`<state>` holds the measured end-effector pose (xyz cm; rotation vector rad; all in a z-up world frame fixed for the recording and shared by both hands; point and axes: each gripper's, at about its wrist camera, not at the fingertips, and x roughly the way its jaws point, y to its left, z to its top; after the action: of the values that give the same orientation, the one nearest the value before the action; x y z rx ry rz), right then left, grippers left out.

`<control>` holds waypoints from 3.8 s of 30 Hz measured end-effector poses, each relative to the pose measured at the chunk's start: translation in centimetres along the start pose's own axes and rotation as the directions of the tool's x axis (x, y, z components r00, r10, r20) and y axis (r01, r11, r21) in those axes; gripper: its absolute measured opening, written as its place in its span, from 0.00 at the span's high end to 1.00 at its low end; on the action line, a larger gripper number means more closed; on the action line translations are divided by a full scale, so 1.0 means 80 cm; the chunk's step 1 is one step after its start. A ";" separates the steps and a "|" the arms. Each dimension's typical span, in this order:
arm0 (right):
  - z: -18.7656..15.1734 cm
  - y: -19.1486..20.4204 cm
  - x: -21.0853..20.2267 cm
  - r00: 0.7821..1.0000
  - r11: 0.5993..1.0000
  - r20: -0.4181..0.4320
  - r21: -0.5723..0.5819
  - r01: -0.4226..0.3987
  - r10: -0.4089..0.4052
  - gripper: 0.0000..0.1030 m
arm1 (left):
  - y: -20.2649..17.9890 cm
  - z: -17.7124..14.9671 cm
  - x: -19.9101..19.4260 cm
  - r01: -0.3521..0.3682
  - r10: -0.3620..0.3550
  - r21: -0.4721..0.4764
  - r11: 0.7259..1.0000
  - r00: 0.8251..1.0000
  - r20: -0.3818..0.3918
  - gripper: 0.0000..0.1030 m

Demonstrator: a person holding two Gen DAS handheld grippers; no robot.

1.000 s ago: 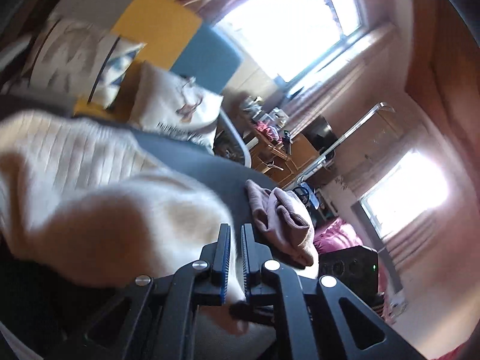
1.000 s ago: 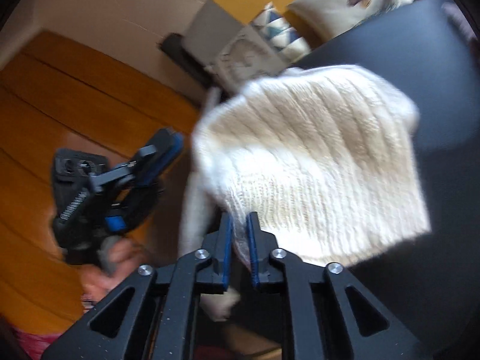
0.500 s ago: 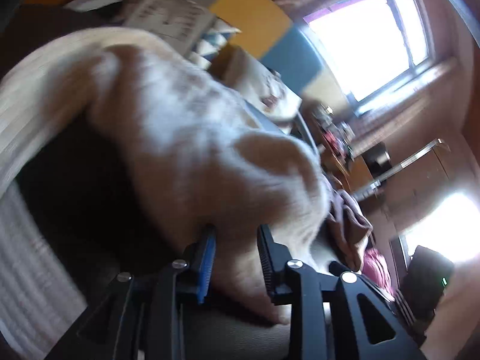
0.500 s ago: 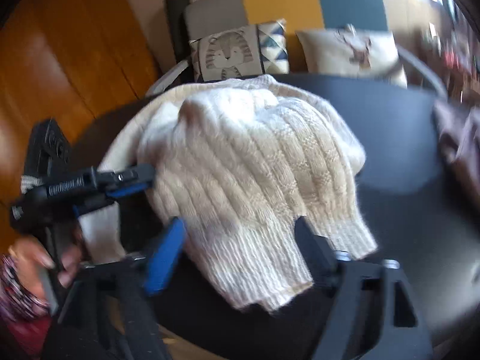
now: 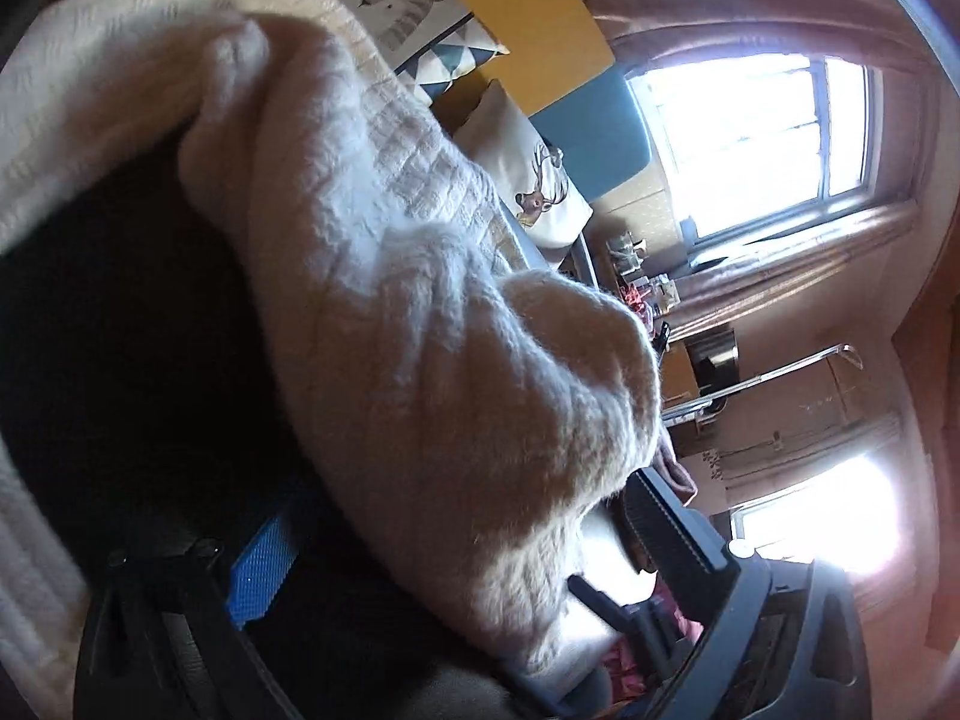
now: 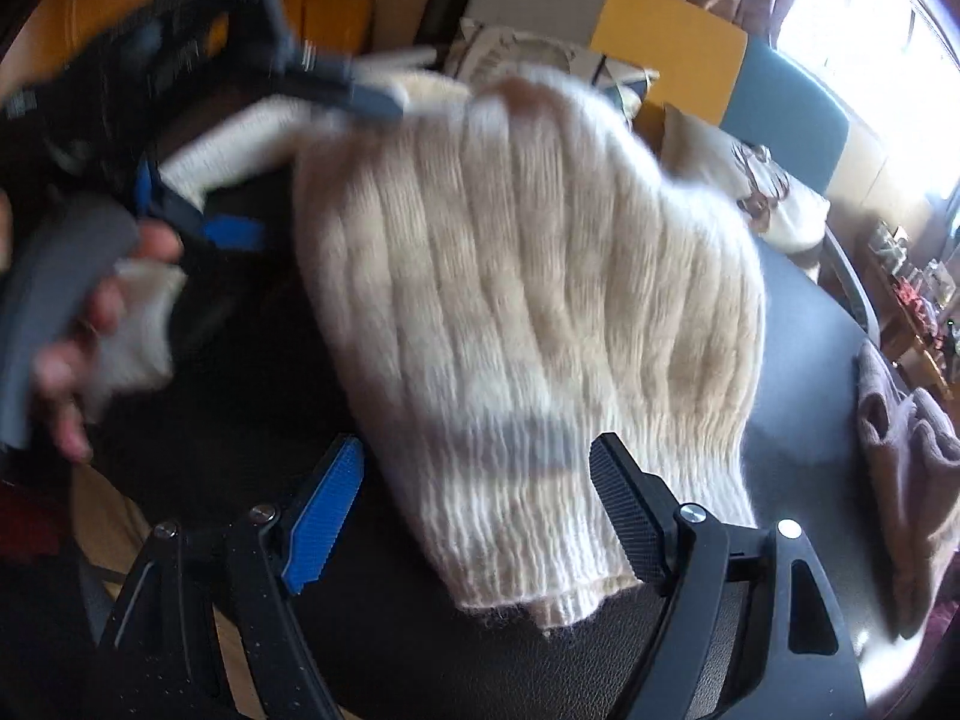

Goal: Fold clothes

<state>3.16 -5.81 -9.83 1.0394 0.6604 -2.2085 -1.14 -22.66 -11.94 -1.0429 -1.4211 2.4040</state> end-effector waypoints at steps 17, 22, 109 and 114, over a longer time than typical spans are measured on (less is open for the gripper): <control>0.024 -0.066 -0.011 0.982 0.918 0.066 0.347 -0.191 0.179 0.84 | -0.035 0.016 0.038 -0.079 0.086 0.096 0.992 0.994 -0.064 0.77; 0.045 -0.093 -0.040 0.941 0.830 0.150 0.444 -0.337 0.302 0.85 | -0.077 0.038 0.021 -0.050 0.056 0.164 0.985 0.998 -0.033 0.78; 0.001 -0.114 0.078 0.790 0.185 0.300 0.871 -0.455 0.535 0.50 | -0.084 -0.102 -0.034 -0.387 0.506 0.781 0.490 0.856 0.107 0.59; -0.005 -0.117 0.086 0.774 0.142 0.307 0.881 -0.451 0.554 0.73 | -0.071 -0.086 -0.038 -0.384 0.474 0.707 0.594 0.877 0.079 0.58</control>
<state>-6.69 -1.13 -13.95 1.5790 -1.0733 -1.7500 4.37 -16.15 -7.94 -1.3539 -0.0869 2.7478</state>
